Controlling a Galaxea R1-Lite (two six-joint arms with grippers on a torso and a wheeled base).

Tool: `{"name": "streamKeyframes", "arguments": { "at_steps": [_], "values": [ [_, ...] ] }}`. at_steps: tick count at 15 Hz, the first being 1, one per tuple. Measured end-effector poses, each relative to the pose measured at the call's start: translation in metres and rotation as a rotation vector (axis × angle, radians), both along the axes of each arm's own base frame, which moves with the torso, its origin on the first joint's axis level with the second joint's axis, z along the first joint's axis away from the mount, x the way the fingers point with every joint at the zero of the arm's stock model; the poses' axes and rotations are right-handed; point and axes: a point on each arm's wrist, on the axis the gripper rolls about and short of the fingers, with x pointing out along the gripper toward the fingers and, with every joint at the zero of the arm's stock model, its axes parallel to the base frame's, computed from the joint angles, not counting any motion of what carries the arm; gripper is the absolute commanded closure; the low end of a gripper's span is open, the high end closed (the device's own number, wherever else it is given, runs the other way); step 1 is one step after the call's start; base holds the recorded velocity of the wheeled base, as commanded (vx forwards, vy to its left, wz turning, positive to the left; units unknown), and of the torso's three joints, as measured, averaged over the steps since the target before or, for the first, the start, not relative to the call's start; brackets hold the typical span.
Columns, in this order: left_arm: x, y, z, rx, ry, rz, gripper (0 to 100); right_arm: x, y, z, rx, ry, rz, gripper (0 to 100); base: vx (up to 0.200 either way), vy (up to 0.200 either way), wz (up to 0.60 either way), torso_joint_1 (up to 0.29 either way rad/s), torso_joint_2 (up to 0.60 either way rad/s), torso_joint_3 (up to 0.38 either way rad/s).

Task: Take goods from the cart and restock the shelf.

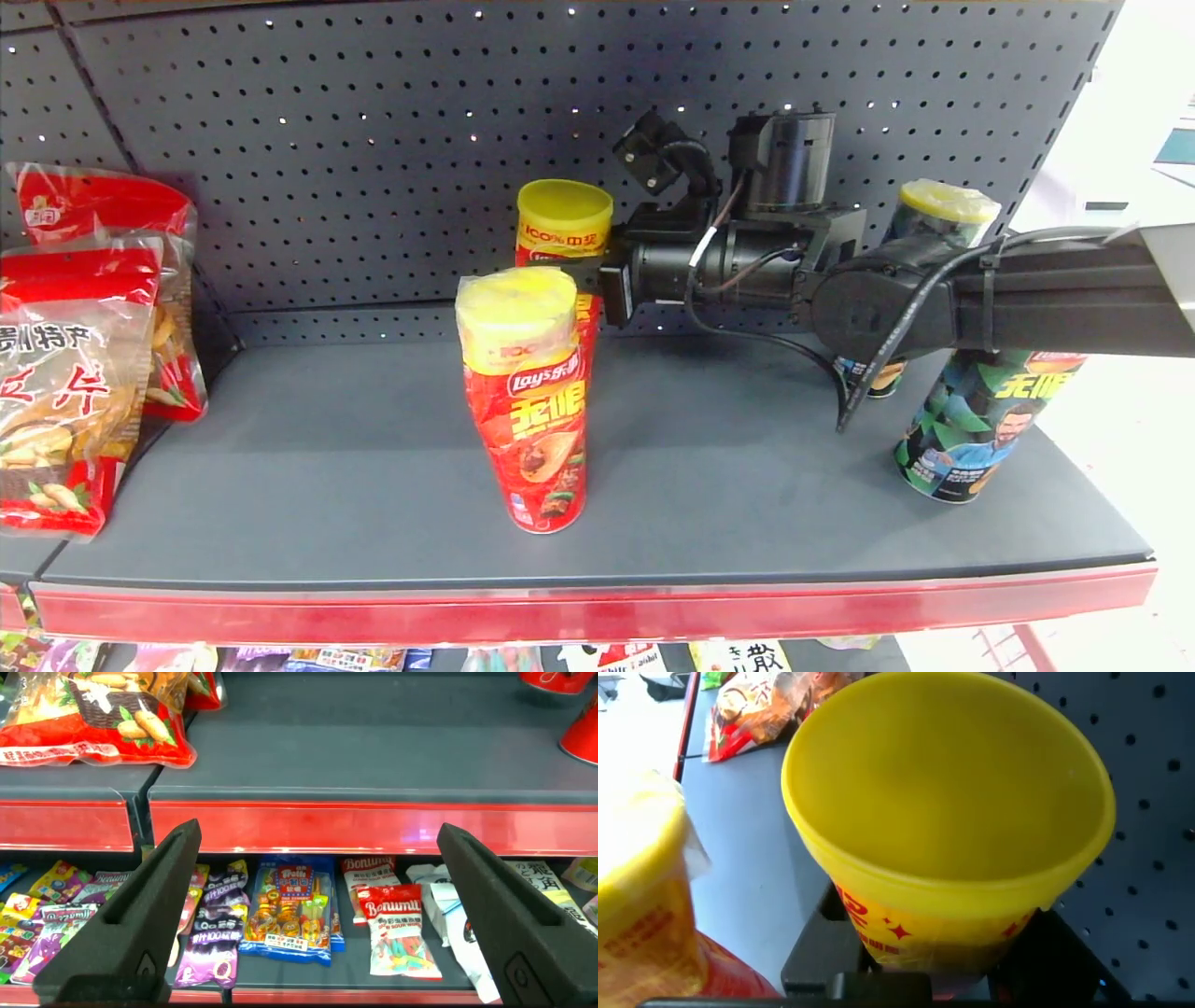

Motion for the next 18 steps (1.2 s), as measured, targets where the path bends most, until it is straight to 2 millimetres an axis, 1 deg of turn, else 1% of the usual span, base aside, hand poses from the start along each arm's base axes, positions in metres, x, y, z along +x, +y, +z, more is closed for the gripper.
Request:
{"name": "streamKeyframes", "arguments": {
  "at_steps": [15,16,18],
  "values": [
    [0.000,0.000,0.000,0.000,0.000,0.000,0,0.001,0.000,-0.022,-0.059,0.008,0.029,100,0.000,0.000,0.00,0.000,0.00,0.000],
    [0.000,0.000,0.000,0.000,0.000,0.000,0,0.001,0.000,-0.023,-0.062,0.009,0.029,0,0.000,0.000,0.00,0.000,0.00,0.000],
    [0.000,0.000,0.000,0.000,0.000,0.000,0,0.001,0.000,-0.028,-0.075,0.025,0.030,0,0.000,0.000,0.00,0.000,0.00,0.000]
  ]
}}
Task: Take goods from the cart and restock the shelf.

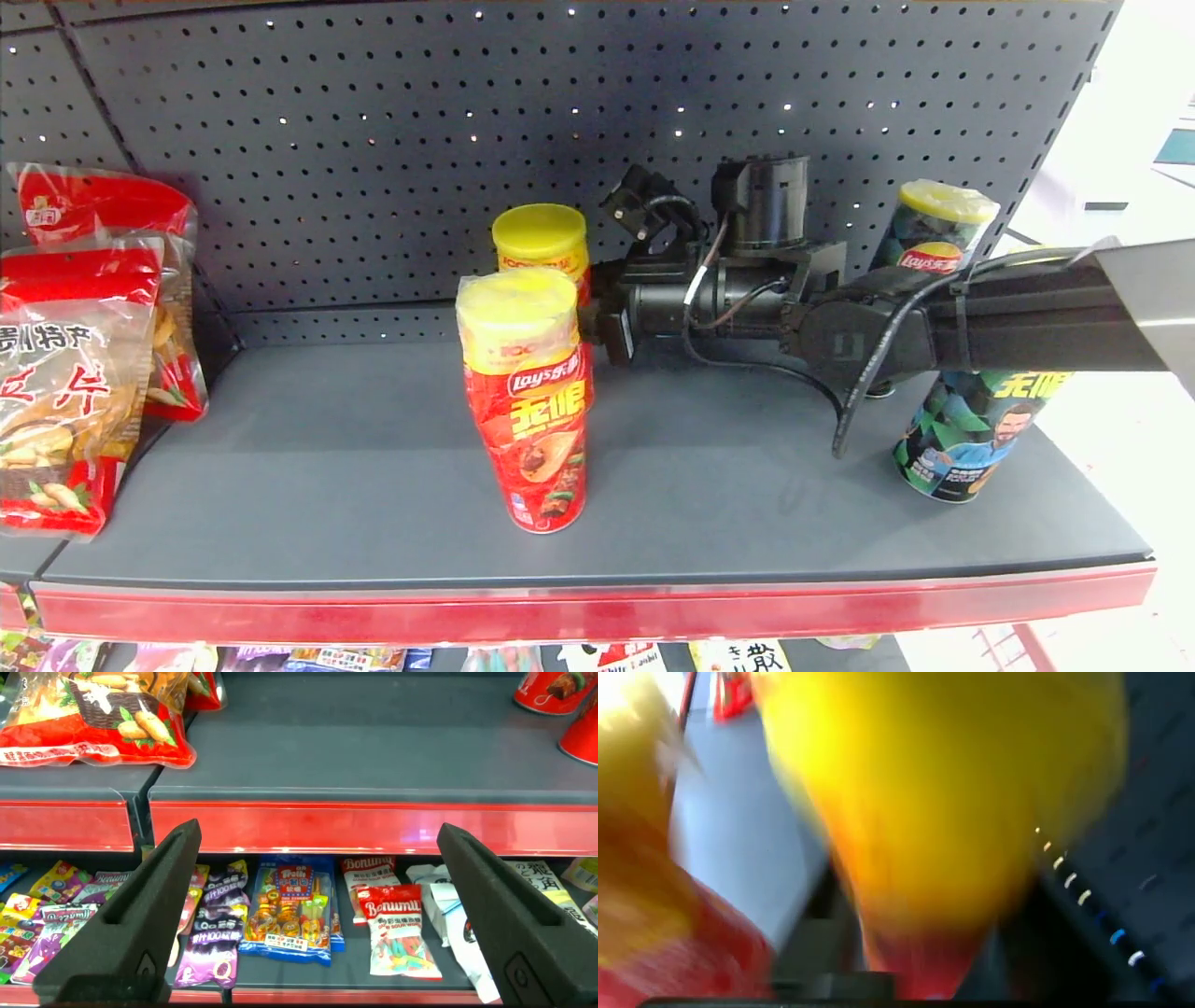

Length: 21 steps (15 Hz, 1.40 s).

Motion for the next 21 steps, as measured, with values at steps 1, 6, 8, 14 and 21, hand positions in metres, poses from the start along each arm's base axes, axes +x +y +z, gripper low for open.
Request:
{"name": "streamKeyframes", "arguments": {
  "at_steps": [1,6,8,14,21],
  "values": [
    [0.000,0.000,0.000,0.000,0.000,0.000,0,0.000,0.001,-0.001,-0.001,0.000,0.000,0,0.000,0.000,0.00,0.000,0.00,0.000],
    [0.000,0.000,0.000,0.000,0.000,0.000,0,0.001,0.001,-0.002,-0.001,0.001,0.001,0,0.000,0.000,0.00,0.000,0.00,0.000],
    [0.000,0.000,0.000,0.000,0.000,0.000,0,0.001,-0.001,-0.003,-0.004,0.005,-0.002,0,0.000,0.000,0.00,0.000,0.00,0.000],
    [0.000,0.000,0.000,0.000,0.000,0.000,0,-0.004,-0.019,-0.012,-0.035,0.045,-0.029,0,0.000,0.000,0.00,0.000,0.00,0.000],
    [0.000,0.000,0.000,0.000,0.001,0.000,0,-0.024,-0.022,-0.011,-0.049,0.063,-0.006,0,0.000,0.000,0.00,0.000,0.00,0.000]
  ]
}}
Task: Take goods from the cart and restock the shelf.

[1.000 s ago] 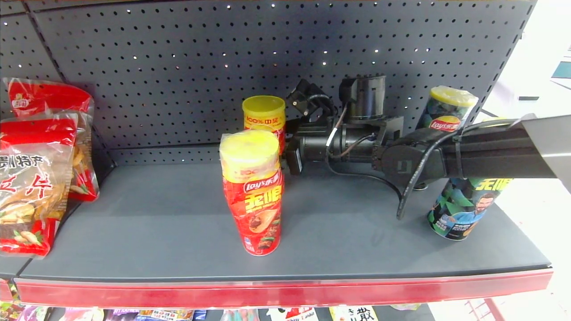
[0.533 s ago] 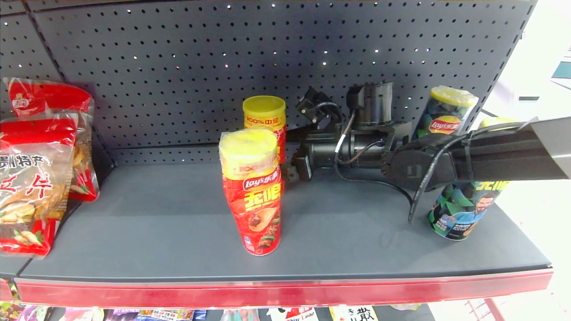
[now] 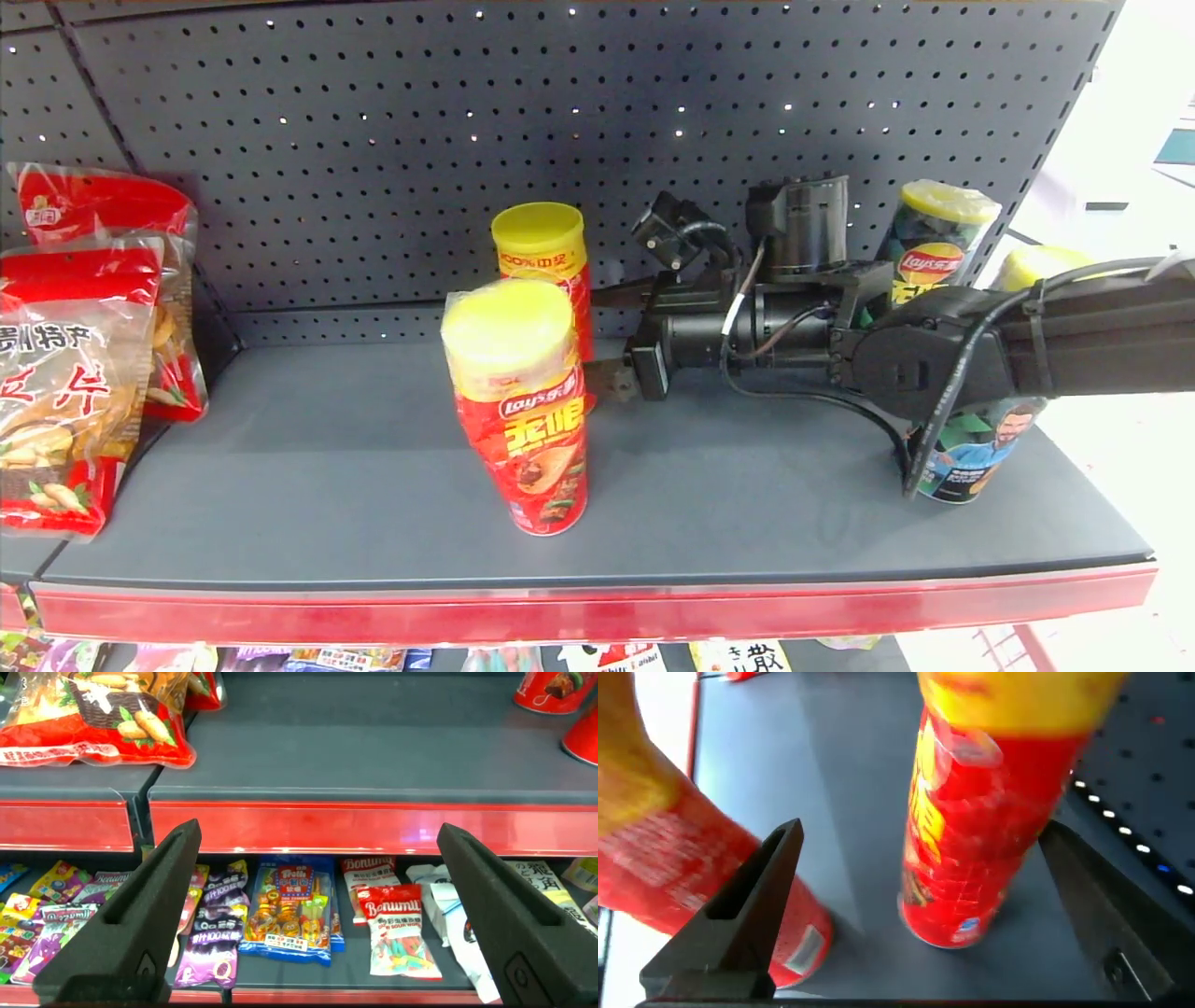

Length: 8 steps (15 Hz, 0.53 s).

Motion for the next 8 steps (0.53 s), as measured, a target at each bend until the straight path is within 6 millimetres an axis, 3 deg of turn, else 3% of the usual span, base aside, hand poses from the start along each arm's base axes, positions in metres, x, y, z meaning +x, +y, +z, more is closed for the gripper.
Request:
{"name": "streamKeyframes", "arguments": {
  "at_steps": [8],
  "values": [
    [0.0000,0.0000,0.0001,0.000,0.000,0.000,0,-0.0062,-0.0008,-0.0063,-0.016,0.021,0.008,0,0.000,0.000,0.00,0.000,0.00,0.000]
  ]
}}
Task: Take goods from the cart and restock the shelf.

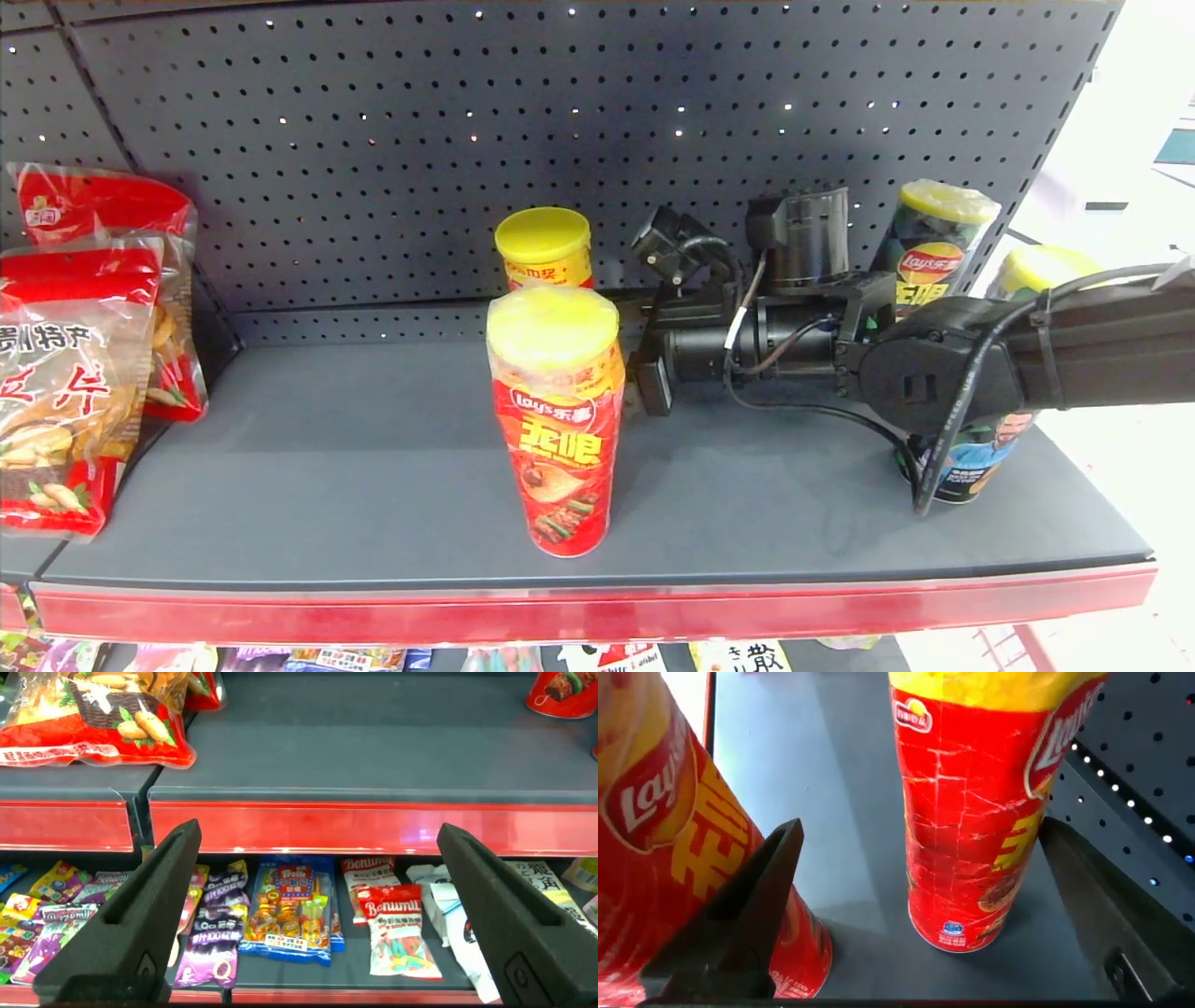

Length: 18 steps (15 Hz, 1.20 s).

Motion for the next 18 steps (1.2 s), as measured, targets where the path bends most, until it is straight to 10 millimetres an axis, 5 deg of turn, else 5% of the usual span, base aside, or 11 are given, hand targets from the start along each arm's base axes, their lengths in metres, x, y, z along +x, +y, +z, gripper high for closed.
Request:
{"name": "streamKeyframes", "arguments": {
  "at_steps": [7,18],
  "values": [
    [0.000,0.000,0.000,0.000,0.000,0.000,0,0.004,0.000,-0.003,-0.003,0.005,-0.009,0,0.000,0.000,0.00,0.000,0.00,0.000],
    [0.000,0.000,0.000,0.000,0.000,0.000,0,0.043,0.000,-0.009,0.013,-0.028,-0.067,0,0.000,0.000,0.00,0.000,0.00,0.000]
  ]
}}
